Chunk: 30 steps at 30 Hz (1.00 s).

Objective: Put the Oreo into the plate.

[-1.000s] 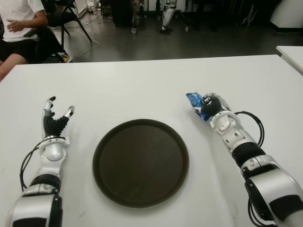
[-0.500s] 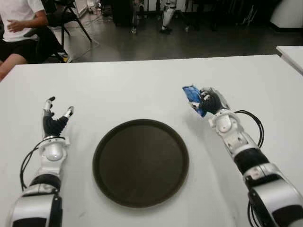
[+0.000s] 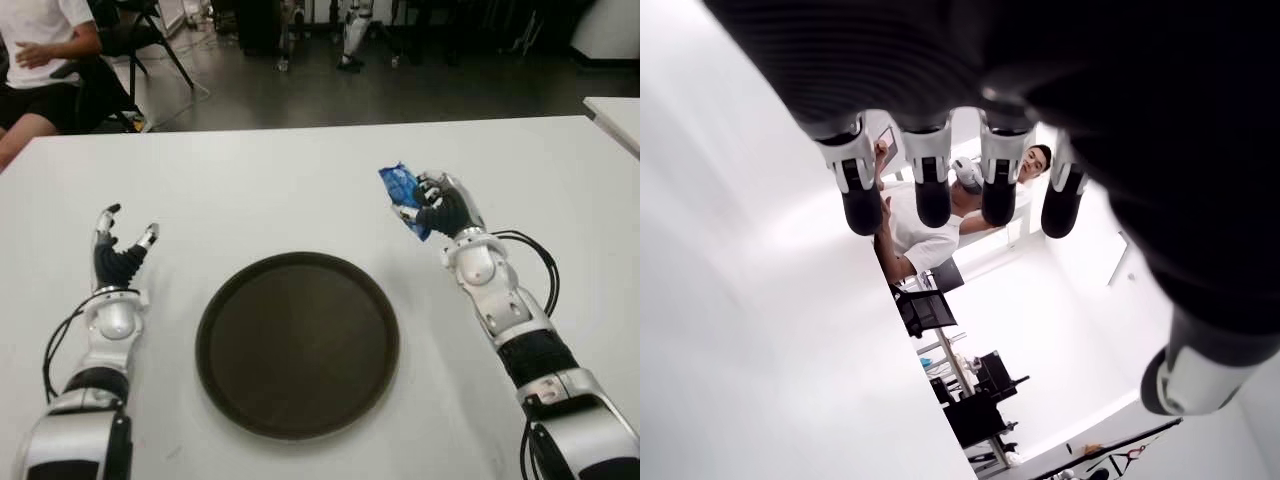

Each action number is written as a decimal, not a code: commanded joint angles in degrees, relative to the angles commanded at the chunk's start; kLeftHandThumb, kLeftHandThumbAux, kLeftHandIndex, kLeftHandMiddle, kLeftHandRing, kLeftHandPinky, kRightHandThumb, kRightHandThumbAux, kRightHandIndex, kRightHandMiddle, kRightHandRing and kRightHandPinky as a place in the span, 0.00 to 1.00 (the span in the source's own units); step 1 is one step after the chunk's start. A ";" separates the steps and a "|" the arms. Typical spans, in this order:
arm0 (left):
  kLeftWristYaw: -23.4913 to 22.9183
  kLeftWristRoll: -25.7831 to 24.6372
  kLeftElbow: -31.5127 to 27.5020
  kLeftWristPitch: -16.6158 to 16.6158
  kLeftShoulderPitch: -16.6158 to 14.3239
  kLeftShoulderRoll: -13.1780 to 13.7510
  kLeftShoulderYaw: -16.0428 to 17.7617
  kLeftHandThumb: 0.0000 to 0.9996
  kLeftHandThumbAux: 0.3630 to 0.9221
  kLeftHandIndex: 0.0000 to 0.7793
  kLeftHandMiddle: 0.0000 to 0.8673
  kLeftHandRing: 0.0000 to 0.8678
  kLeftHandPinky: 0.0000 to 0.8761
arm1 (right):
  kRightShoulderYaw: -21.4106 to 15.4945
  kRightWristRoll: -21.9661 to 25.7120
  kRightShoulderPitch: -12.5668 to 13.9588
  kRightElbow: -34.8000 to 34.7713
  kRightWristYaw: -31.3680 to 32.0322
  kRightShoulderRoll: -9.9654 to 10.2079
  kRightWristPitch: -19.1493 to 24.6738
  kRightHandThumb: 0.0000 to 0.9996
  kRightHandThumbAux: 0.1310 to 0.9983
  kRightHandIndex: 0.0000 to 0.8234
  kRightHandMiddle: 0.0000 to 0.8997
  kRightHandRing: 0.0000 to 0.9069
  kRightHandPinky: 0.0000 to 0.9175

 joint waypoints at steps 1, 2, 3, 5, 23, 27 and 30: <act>0.02 0.09 -0.08 -0.01 -0.01 0.03 -0.08 0.00 0.37 0.00 0.00 0.00 0.00 | -0.11 0.07 0.04 -0.14 -0.01 0.10 0.13 0.71 0.68 0.54 0.89 0.88 0.87; 0.08 0.32 -0.14 0.02 -0.02 0.12 -0.24 0.00 0.36 0.00 0.00 0.00 0.00 | -0.21 0.13 0.05 -0.24 -0.06 0.24 0.21 0.71 0.68 0.54 0.89 0.88 0.87; 0.12 0.47 -0.18 0.05 -0.02 0.18 -0.36 0.00 0.35 0.00 0.00 0.00 0.00 | -0.28 0.16 0.05 -0.31 -0.10 0.34 0.27 0.71 0.68 0.54 0.89 0.88 0.87; 0.40 0.89 -0.22 0.18 -0.01 0.32 -0.70 0.00 0.33 0.00 0.00 0.00 0.00 | -0.38 0.24 0.03 -0.43 -0.17 0.54 0.27 0.71 0.68 0.54 0.89 0.88 0.87; 0.66 -0.05 -1.11 0.93 0.45 -0.28 -0.14 0.00 0.42 0.00 0.00 0.00 0.00 | -1.27 3.80 1.56 -5.49 3.59 2.06 -0.90 0.71 0.68 0.53 0.88 0.87 0.86; 0.84 0.05 -1.30 0.85 0.61 -0.20 -0.33 0.00 0.44 0.00 0.00 0.00 0.00 | -1.52 5.04 2.00 -7.13 4.92 2.75 -0.47 0.71 0.68 0.53 0.88 0.87 0.85; 1.28 0.53 -1.44 0.73 0.72 -0.02 -0.68 0.00 0.45 0.00 0.00 0.00 0.00 | -1.52 5.10 2.09 -7.78 4.85 3.43 -0.68 0.71 0.68 0.53 0.88 0.87 0.85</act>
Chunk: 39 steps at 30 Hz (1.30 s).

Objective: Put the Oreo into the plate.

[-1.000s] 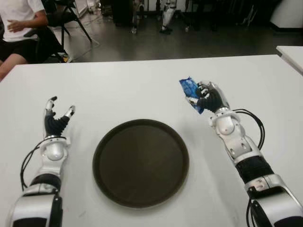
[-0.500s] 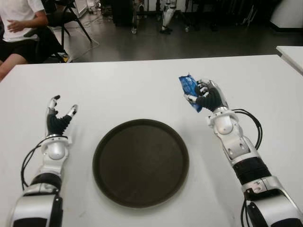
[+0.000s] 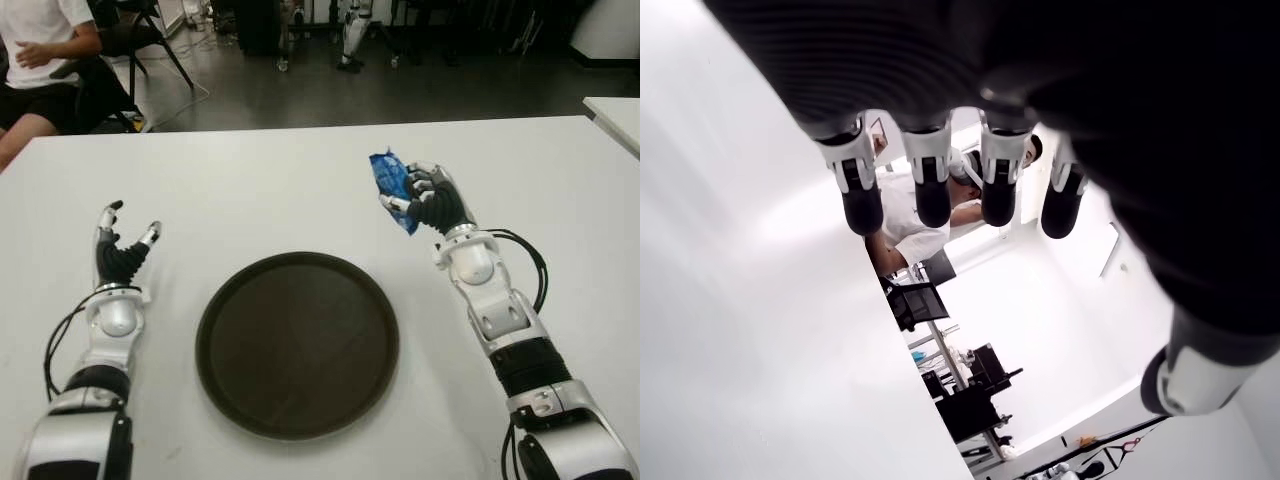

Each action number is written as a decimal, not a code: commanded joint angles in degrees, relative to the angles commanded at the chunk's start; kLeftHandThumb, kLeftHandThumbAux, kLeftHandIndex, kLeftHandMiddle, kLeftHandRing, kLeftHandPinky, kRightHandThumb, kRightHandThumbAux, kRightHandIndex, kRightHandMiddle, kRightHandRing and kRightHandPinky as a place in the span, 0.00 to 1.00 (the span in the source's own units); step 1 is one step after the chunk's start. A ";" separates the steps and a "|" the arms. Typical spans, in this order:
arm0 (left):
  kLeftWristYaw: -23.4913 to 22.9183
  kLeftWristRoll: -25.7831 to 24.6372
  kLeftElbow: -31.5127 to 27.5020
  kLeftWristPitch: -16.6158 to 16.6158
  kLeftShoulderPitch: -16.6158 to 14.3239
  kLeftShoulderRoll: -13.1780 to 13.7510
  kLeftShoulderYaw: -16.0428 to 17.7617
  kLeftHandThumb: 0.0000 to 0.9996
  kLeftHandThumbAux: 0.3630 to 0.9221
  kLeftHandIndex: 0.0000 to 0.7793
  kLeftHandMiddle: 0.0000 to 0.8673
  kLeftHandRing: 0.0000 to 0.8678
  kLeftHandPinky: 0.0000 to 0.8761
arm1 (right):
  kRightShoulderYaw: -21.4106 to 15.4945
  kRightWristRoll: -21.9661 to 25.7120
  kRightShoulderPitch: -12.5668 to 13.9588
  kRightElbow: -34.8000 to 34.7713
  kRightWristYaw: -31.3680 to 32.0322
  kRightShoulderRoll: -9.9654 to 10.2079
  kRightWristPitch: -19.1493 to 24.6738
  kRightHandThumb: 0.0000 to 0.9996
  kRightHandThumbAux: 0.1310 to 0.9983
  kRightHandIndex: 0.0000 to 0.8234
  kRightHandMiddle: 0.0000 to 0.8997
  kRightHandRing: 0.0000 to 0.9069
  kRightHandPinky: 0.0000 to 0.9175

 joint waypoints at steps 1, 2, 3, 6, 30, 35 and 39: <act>0.05 0.05 -0.02 -0.01 0.02 0.02 -0.04 0.00 0.45 0.00 0.00 0.00 0.00 | -0.03 -0.03 0.02 -0.08 0.02 0.09 -0.01 0.71 0.68 0.53 0.88 0.87 0.85; 0.14 0.12 -0.07 -0.04 0.03 0.08 -0.09 0.00 0.45 0.00 0.00 0.00 0.00 | -0.07 -0.07 -0.02 -0.03 -0.27 0.33 -0.40 0.71 0.68 0.53 0.88 0.87 0.85; 0.21 0.18 -0.11 -0.06 0.03 0.12 -0.14 0.00 0.45 0.00 0.00 0.00 0.00 | -0.12 -0.11 -0.05 0.01 -0.48 0.51 -0.70 0.71 0.68 0.53 0.89 0.87 0.86; 0.27 0.32 -0.09 -0.08 0.02 0.28 -0.29 0.00 0.44 0.00 0.00 0.00 0.00 | -0.35 -0.12 -0.02 0.27 -1.51 1.27 -2.44 0.71 0.68 0.54 0.89 0.88 0.86; -0.49 -0.60 0.42 -1.39 -0.07 -0.19 0.58 0.00 0.49 0.00 0.00 0.00 0.00 | 0.71 -0.38 -1.81 3.36 -2.26 4.55 -6.51 0.71 0.68 0.54 0.90 0.89 0.89; -0.66 -0.79 0.46 -0.82 -0.24 -0.18 0.52 0.00 0.47 0.00 0.00 0.00 0.00 | 1.31 -0.77 -2.10 3.30 -0.94 4.68 -6.46 0.71 0.68 0.54 0.90 0.90 0.90; -0.84 -1.02 0.70 -0.12 -0.54 -0.17 0.63 0.00 0.46 0.00 0.00 0.00 0.00 | 2.01 -1.59 -2.71 3.75 -0.87 5.20 -5.51 0.71 0.68 0.54 0.90 0.90 0.89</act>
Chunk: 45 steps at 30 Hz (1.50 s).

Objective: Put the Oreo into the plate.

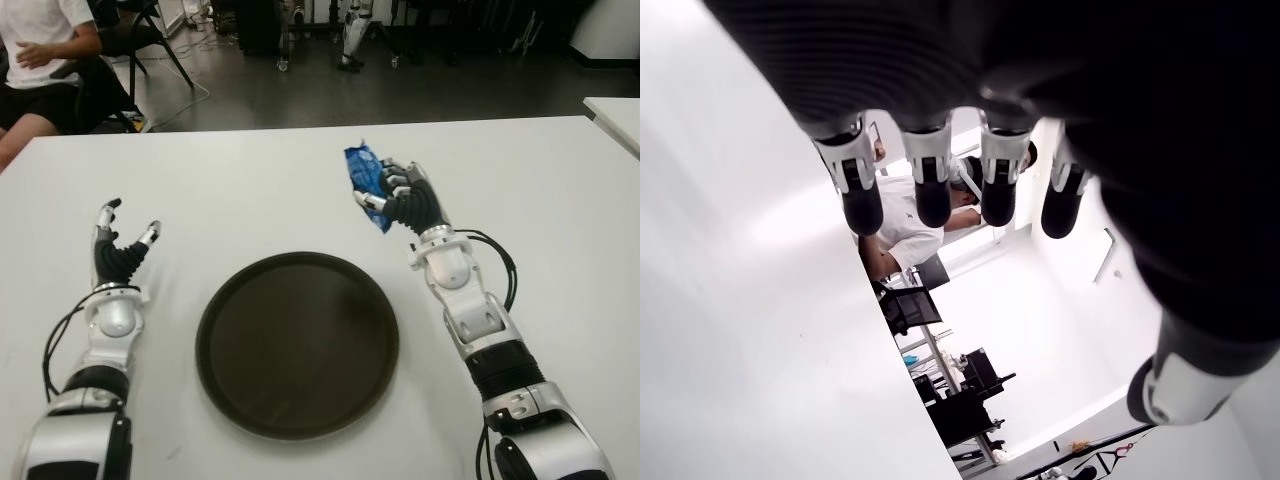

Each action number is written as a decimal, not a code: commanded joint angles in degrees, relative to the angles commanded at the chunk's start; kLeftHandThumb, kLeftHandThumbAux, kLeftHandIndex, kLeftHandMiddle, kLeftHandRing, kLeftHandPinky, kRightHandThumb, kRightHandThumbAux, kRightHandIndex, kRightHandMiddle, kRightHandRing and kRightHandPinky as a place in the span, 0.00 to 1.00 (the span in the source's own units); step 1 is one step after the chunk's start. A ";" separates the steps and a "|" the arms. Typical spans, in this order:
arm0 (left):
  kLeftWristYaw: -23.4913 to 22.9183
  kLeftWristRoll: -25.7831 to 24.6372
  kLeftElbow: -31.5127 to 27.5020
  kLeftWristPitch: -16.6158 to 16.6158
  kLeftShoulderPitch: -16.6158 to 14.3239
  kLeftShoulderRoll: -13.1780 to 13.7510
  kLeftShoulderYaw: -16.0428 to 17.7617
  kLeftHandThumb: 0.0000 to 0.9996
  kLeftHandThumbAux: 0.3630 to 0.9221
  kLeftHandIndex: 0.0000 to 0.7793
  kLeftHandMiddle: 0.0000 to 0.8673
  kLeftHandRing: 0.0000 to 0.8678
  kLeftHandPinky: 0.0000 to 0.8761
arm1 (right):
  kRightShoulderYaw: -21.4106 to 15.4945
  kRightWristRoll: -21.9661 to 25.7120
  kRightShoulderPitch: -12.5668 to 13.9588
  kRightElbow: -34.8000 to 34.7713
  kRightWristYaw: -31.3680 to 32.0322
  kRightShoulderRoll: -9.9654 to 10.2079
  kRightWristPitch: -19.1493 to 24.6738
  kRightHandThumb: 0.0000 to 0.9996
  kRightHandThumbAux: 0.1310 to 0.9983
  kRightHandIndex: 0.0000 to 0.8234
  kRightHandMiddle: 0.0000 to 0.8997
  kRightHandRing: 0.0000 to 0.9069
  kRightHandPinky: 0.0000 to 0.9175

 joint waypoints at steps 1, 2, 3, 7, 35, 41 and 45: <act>-0.05 -0.05 0.04 0.08 -0.01 0.02 0.03 0.00 0.45 0.00 0.00 0.00 0.00 | 0.19 -0.26 -0.08 0.00 -0.05 0.10 0.32 0.71 0.68 0.54 0.90 0.90 0.89; -0.01 0.03 0.05 0.19 -0.02 0.12 -0.02 0.00 0.45 0.00 0.00 0.00 0.00 | 0.57 -0.76 -0.26 -0.01 -0.24 0.33 0.97 0.71 0.68 0.54 0.90 0.90 0.89; -0.02 0.08 0.07 0.29 -0.05 0.22 -0.04 0.00 0.44 0.00 0.00 0.00 0.00 | 0.85 -1.11 -0.43 0.01 -0.40 0.53 1.47 0.71 0.68 0.54 0.90 0.90 0.89; 0.20 0.50 0.10 0.44 -0.02 0.54 -0.28 0.00 0.42 0.00 0.00 0.00 0.00 | 2.32 -2.44 -1.19 0.92 -1.27 1.80 3.19 0.71 0.68 0.54 0.90 0.89 0.88; 1.29 1.43 0.74 1.46 -0.54 0.69 -1.03 0.00 0.39 0.00 0.01 0.00 0.00 | 12.01 -3.86 0.95 6.46 3.94 6.00 0.33 0.70 0.68 0.53 0.89 0.89 0.87; 1.87 1.72 0.72 1.09 -0.44 0.55 -1.26 0.00 0.38 0.00 0.00 0.00 0.00 | 12.36 -2.80 1.18 7.53 7.63 5.78 1.09 0.70 0.68 0.53 0.88 0.88 0.86; 1.57 1.47 0.72 0.89 -0.22 0.49 -1.09 0.00 0.40 0.01 0.00 0.00 0.00 | 12.37 -2.57 1.40 7.55 9.33 5.61 1.04 0.70 0.68 0.53 0.88 0.88 0.86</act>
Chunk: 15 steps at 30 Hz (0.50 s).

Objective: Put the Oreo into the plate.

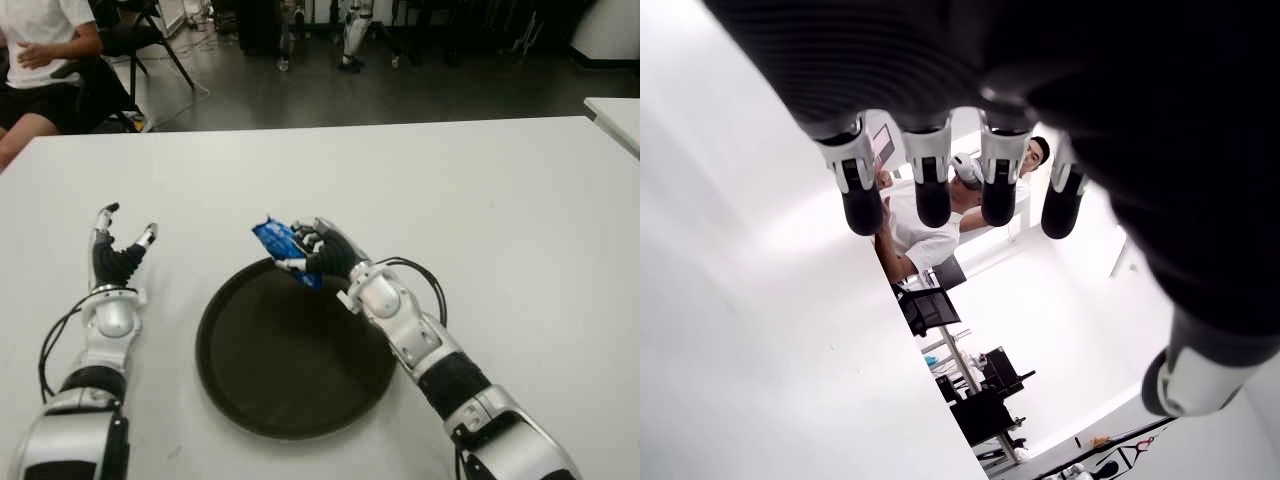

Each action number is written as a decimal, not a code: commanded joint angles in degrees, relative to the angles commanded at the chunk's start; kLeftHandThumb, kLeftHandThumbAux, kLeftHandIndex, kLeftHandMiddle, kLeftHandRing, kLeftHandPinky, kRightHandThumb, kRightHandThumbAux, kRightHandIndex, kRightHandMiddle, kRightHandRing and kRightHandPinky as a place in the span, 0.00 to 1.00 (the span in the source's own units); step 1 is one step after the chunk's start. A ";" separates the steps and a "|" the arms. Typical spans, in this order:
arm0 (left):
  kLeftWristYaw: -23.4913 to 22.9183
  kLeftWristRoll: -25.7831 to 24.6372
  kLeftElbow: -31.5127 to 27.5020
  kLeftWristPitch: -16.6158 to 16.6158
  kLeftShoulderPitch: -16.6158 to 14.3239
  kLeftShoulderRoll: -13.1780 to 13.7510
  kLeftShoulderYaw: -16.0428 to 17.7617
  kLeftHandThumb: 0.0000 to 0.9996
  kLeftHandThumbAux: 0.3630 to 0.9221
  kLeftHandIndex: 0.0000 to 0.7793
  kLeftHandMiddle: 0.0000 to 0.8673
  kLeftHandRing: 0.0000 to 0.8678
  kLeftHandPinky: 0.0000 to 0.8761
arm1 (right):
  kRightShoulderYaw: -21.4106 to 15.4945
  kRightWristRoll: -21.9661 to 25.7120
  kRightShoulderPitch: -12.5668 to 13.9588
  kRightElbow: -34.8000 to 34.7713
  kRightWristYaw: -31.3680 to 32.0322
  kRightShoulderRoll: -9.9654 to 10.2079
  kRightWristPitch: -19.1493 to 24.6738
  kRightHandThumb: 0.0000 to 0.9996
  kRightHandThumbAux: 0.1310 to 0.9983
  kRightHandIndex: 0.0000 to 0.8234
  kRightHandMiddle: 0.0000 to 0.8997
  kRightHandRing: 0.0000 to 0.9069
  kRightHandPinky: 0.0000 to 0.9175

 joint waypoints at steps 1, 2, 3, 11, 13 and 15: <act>-0.06 -0.04 0.01 -0.03 0.02 0.01 0.03 0.00 0.40 0.01 0.01 0.00 0.00 | -0.01 0.00 0.03 -0.01 0.26 -0.02 0.00 0.70 0.68 0.53 0.88 0.88 0.86; -0.09 -0.05 0.01 -0.05 0.03 0.02 0.04 0.00 0.41 0.02 0.01 0.00 0.00 | -0.03 -0.01 0.06 -0.02 0.42 -0.03 -0.01 0.70 0.68 0.53 0.88 0.88 0.86; -0.14 -0.07 0.02 -0.12 0.04 0.02 0.05 0.00 0.41 0.02 0.01 0.00 0.00 | -0.03 -0.01 0.11 -0.08 0.59 -0.06 -0.05 0.70 0.68 0.53 0.88 0.88 0.86; -1.10 -0.98 0.49 -0.17 -0.14 0.05 0.65 0.00 0.44 0.00 0.01 0.00 0.00 | -0.75 -0.01 2.09 -3.18 1.55 -2.14 -0.15 0.70 0.68 0.53 0.89 0.89 0.87; -0.94 -0.79 0.54 -0.06 -0.11 0.16 0.47 0.00 0.42 0.00 0.01 0.00 0.00 | -0.95 -0.26 2.76 -4.28 1.74 -2.96 0.25 0.70 0.68 0.53 0.89 0.89 0.87; -0.56 -0.28 0.49 -0.12 0.10 0.35 0.07 0.00 0.41 0.00 0.00 0.00 0.00 | -1.17 -0.63 3.73 -5.75 1.94 -4.03 0.97 0.70 0.68 0.53 0.88 0.88 0.86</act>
